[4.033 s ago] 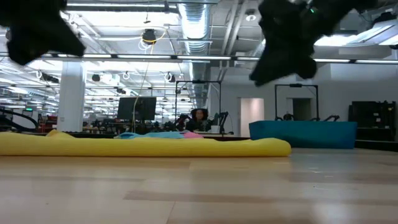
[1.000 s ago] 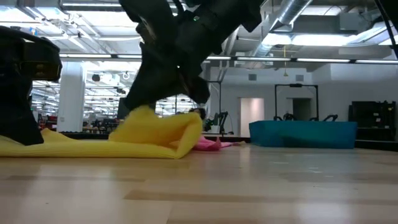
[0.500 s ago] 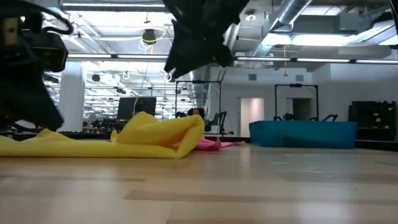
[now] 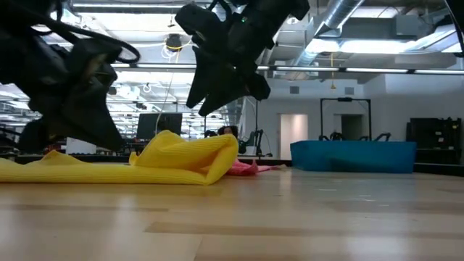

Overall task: Fold microfiber towels
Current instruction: Fold the yellow towel

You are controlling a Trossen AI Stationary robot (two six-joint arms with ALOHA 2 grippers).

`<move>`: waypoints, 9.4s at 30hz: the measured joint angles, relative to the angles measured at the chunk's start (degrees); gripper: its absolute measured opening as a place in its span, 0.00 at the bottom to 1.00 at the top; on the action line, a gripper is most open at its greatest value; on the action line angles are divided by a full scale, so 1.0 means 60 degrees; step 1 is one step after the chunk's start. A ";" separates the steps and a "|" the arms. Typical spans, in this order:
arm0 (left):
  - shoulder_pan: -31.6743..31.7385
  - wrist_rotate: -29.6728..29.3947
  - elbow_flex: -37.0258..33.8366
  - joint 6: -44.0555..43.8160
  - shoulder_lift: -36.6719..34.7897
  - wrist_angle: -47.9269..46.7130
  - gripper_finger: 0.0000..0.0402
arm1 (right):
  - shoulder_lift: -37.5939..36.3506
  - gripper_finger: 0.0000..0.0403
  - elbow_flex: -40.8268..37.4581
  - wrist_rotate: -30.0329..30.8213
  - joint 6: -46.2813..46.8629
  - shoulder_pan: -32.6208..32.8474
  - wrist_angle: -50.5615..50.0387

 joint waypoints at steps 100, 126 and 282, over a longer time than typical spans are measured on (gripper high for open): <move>0.4345 0.3415 0.1750 0.3615 0.0171 -0.2151 0.00 | 0.0000 0.36 0.0000 -0.0075 -0.0288 0.0061 -0.0497; 0.4446 0.3260 0.1733 0.3783 0.0463 -0.2665 0.00 | 0.0748 0.44 0.0024 0.0147 -0.5384 0.0466 0.2166; 0.0432 0.2528 0.1742 0.1161 0.1104 -0.1018 0.00 | 0.0302 0.36 0.0000 0.1432 -0.2049 0.2137 -0.0077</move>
